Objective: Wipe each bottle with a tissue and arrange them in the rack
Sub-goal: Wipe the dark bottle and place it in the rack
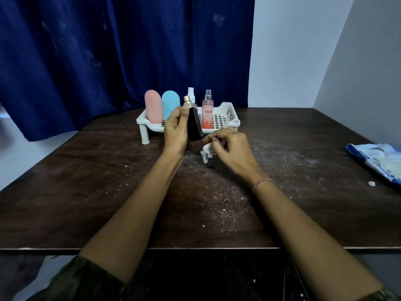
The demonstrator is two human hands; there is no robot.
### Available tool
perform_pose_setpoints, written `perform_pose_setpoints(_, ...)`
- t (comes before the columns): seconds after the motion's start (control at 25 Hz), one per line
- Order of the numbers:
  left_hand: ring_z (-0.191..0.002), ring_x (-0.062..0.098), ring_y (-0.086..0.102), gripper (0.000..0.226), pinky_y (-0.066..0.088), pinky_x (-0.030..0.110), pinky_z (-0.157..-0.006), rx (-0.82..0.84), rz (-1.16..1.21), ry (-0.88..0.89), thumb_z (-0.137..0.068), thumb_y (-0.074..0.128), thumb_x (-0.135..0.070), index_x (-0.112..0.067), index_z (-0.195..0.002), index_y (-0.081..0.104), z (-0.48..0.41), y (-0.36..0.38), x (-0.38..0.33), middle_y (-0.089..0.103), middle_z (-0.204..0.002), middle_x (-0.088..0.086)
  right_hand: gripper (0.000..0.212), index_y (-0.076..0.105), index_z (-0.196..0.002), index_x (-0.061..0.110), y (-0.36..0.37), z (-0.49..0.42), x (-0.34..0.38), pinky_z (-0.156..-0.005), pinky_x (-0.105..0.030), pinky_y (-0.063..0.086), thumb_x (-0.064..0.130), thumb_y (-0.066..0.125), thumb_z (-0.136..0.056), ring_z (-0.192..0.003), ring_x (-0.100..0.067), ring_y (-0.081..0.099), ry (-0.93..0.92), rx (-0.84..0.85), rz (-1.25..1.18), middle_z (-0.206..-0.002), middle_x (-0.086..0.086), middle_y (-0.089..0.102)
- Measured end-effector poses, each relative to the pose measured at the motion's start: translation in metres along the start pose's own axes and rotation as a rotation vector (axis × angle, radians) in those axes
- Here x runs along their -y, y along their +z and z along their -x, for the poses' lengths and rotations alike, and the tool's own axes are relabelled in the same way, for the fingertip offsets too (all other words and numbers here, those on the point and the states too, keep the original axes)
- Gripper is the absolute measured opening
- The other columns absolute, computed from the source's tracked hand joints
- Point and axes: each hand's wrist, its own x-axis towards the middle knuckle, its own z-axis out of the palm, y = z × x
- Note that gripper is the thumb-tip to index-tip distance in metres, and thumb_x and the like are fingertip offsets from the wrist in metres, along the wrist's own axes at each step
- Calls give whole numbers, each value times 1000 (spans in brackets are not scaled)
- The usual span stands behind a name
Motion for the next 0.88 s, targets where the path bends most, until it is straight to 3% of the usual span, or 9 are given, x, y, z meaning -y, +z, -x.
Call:
perform_pose_setpoints(0.12,-77,11,58,16,48,24,-72,9,-37,60,-93,55,-27,-19,-83,64,1,1,0,65,-80,1,7,61,-86,12,3,-2,0,-73,-37,49,19,63,-86,-83,-16,51,-39,-129,-12,-85,2,57)
perform_pose_setpoints(0.24,-78,17,60,18,48,31,-75,-33,-80,85,-85,66,-29,-12,-89,68,1,1,2,66,-84,10,20,53,-93,11,8,-1,3,-73,-31,49,24,66,-84,-83,-16,52,-51,-162,-74,-90,-2,54)
perform_pose_setpoints(0.4,-59,12,52,20,44,23,-58,-38,-187,107,-76,76,-24,-13,-88,65,7,7,-1,57,-67,5,52,49,-110,7,8,0,6,-77,-16,44,30,77,-73,-88,-12,55,-1,-127,-84,-100,-3,59)
perform_pose_setpoints(0.52,-49,5,44,25,41,18,-49,2,-246,127,-70,79,-18,-21,-81,57,10,7,-6,49,-61,-2,51,53,-115,9,5,-1,8,-73,-11,47,19,78,-72,-83,-7,59,44,-147,-125,-99,-3,65)
perform_pose_setpoints(0.68,-68,10,63,15,58,24,-65,30,-147,77,-77,72,-11,-14,-89,64,15,11,-6,63,-76,0,43,64,-110,9,-6,-13,0,-79,-22,54,13,79,-70,-86,-11,62,71,-253,-96,-99,-4,65)
perform_pose_setpoints(0.76,-78,10,67,14,58,28,-77,38,-175,65,-86,64,-12,-8,-99,68,15,17,-2,68,-84,0,44,65,-110,7,-14,-22,-3,-79,-20,53,11,80,-69,-85,-12,62,142,-264,-94,-99,-2,64)
perform_pose_setpoints(0.88,-82,20,66,15,53,48,-87,70,-262,92,-90,57,-31,-37,-85,70,11,22,0,70,-80,-7,44,66,-109,12,-28,-38,-6,-83,-17,49,17,81,-68,-85,-5,60,232,-232,-47,-96,3,67)
